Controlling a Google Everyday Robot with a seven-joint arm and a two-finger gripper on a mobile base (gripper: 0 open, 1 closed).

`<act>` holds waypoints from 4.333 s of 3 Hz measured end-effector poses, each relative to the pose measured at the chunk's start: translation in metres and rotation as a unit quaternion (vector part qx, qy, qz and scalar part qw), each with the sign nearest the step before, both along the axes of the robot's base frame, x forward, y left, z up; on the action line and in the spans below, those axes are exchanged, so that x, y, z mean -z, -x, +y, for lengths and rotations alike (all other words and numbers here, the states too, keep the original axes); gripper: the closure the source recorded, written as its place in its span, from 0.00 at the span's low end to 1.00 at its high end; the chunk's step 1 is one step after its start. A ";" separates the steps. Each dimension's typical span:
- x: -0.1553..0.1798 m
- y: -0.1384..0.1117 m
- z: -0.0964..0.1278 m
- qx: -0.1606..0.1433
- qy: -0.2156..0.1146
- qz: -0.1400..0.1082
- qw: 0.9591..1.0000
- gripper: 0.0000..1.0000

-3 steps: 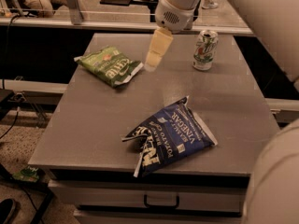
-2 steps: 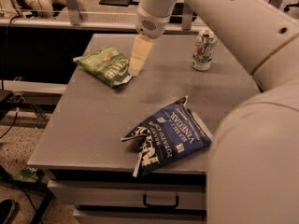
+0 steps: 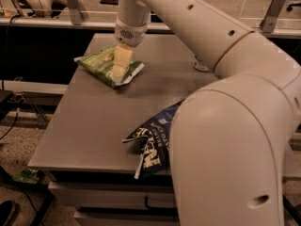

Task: Move green jalapeno chip bag near 7up can

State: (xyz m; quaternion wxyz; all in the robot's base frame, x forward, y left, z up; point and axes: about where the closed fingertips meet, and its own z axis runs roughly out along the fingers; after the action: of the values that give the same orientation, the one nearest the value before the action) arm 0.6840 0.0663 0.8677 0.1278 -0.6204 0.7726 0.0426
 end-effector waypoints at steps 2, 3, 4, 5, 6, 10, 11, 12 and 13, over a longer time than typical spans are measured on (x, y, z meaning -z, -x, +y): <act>0.008 0.004 0.030 -0.018 -0.004 0.015 1.000 0.18; 0.009 0.006 0.035 -0.027 -0.007 0.020 0.999 0.49; 0.002 0.006 0.031 -0.031 -0.009 0.016 0.999 0.80; -0.020 0.002 0.013 -0.034 -0.013 -0.004 0.999 1.00; -0.035 -0.004 -0.010 -0.034 -0.008 -0.018 0.999 1.00; -0.026 -0.054 -0.157 0.020 0.035 -0.041 0.998 0.67; -0.023 -0.063 -0.151 0.019 0.028 -0.053 0.998 0.36; -0.020 -0.070 -0.148 0.020 0.024 -0.061 0.998 0.05; -0.018 -0.072 -0.146 0.020 0.023 -0.063 0.998 0.00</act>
Offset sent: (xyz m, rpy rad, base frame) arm -0.0105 0.0389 -0.0050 0.0093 0.0544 0.0608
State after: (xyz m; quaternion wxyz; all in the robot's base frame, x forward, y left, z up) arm 0.7561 -0.0799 0.8859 0.1628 -0.6092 0.7759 -0.0170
